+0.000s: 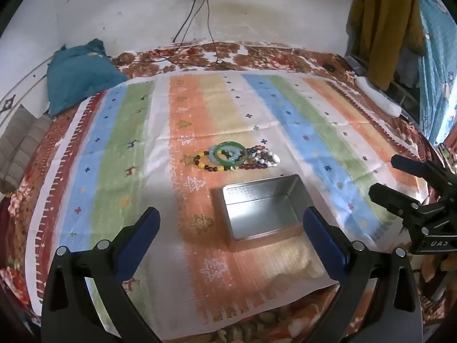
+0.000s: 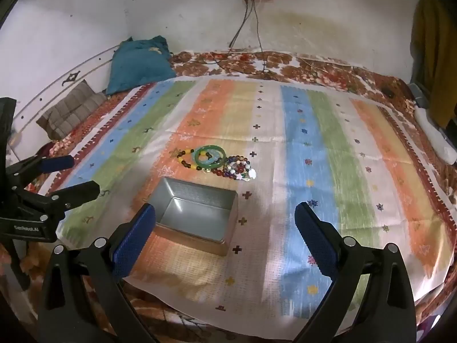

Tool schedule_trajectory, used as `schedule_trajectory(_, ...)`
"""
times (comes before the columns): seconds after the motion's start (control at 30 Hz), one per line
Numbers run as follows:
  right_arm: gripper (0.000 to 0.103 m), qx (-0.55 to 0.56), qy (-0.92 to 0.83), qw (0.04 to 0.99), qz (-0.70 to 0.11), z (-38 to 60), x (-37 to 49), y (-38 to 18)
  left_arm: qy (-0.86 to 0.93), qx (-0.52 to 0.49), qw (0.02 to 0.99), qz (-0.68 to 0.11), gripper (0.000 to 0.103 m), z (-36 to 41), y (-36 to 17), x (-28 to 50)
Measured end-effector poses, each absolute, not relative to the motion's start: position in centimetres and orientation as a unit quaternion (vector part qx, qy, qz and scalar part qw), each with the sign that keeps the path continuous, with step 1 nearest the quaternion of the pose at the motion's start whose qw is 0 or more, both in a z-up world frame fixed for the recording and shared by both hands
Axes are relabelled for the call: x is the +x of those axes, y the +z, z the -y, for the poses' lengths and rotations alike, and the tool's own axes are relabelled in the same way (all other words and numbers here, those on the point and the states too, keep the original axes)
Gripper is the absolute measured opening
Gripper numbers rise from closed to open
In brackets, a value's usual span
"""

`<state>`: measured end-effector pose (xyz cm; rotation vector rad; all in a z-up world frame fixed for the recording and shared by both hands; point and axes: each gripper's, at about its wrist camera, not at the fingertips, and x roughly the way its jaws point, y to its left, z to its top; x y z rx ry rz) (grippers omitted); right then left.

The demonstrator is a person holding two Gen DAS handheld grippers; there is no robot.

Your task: Organize jewelry

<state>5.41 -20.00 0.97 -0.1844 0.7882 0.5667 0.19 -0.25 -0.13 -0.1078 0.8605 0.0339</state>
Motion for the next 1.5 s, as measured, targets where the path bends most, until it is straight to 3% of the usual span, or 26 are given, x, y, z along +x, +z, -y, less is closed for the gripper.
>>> schedule_trajectory(0.4,0.099,-0.076,0.282,0.869,-0.399,20.2,6.0,0.4,0.043,-0.093,0.909,-0.405,0.097,-1.6,0.2,-0.2)
schedule_trajectory(1.5,0.099,-0.094,0.245,0.877,-0.402,19.8,6.1,0.1,0.039,-0.082,0.907,-0.412,0.097,-1.4,0.0,-0.2)
